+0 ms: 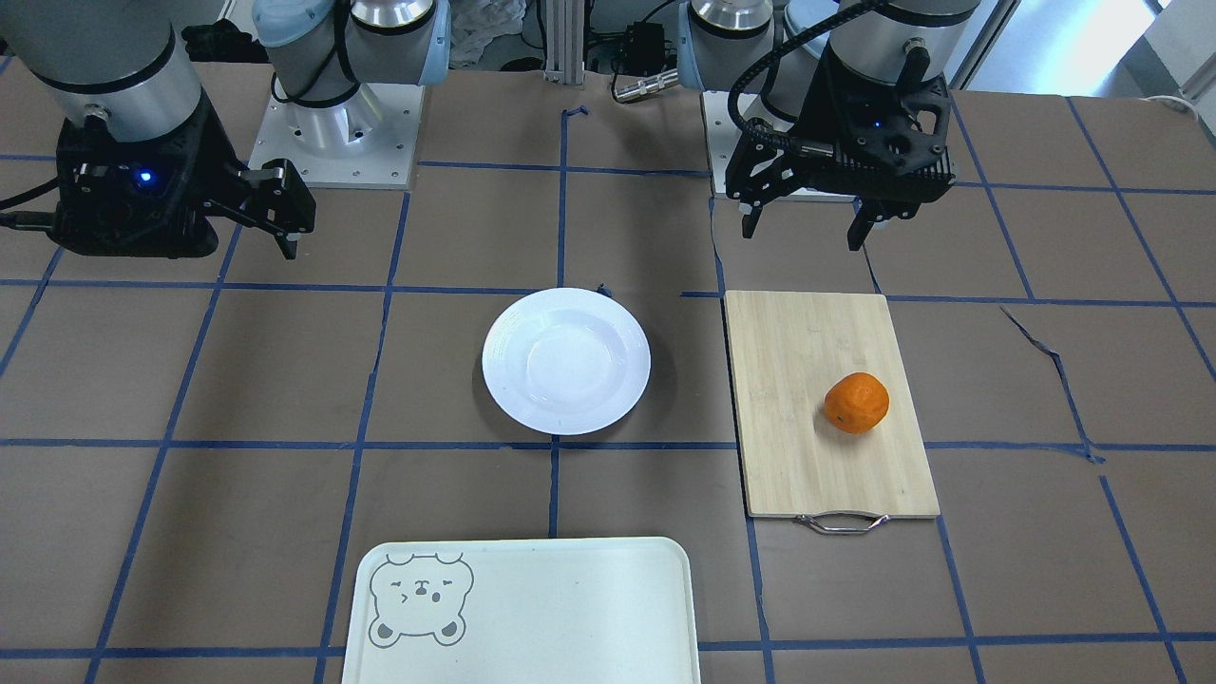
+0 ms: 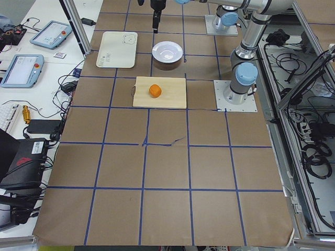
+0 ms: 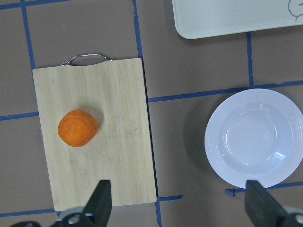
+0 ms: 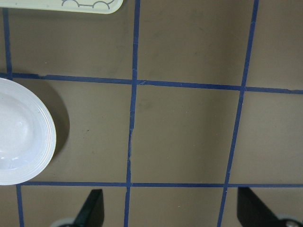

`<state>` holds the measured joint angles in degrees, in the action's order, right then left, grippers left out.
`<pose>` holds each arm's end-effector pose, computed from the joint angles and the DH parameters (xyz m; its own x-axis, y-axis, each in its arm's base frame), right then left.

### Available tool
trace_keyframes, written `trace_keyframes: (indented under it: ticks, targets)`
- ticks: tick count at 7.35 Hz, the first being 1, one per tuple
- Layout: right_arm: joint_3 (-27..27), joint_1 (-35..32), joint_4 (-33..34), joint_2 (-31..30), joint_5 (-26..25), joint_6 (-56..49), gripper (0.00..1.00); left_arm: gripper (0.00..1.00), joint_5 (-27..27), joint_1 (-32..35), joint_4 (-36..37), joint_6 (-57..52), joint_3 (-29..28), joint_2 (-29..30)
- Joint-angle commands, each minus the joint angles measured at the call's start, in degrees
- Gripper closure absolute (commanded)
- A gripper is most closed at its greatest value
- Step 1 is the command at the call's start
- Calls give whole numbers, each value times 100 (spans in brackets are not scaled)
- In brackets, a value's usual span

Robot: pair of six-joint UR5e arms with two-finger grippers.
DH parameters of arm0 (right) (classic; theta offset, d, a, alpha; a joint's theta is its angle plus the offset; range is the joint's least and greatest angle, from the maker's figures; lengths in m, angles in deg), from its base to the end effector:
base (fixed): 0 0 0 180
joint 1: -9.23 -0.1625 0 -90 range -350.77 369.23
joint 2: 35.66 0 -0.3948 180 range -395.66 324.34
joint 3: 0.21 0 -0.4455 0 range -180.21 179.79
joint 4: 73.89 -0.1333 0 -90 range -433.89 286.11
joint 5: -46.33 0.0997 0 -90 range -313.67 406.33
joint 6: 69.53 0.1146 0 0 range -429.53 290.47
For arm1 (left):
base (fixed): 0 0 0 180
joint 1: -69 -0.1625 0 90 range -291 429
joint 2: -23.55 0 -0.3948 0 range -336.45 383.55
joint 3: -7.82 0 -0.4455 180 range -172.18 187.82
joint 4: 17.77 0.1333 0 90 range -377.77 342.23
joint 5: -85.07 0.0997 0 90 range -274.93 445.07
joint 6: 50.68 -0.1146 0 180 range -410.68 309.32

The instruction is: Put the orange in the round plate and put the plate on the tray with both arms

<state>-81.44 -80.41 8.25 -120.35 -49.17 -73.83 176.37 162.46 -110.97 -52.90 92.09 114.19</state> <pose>0.1187 -0.5726 0.4611 -0.9931 -0.0759 0.0895 -0.0684 0.9941 0.0837 -0.1638 -0.5427 0.4856 -0.9949 0.0982 -0.0239 0.0989 0.9946 -0.0321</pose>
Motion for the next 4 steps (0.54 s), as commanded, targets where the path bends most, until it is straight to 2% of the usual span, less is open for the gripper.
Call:
trace_keyframes:
  ticks: [1, 3, 4]
  targets:
    - [45, 7, 4, -4, 14, 0, 0, 0, 63, -4, -6, 55, 2, -20]
    - [37, -1, 4, -4, 23, 0, 0, 0, 55, -4, 3, 55, 11, -20]
    - [46, 7, -5, -4, 284, 52, 0, 0, 63, -4, -6, 55, 2, -20]
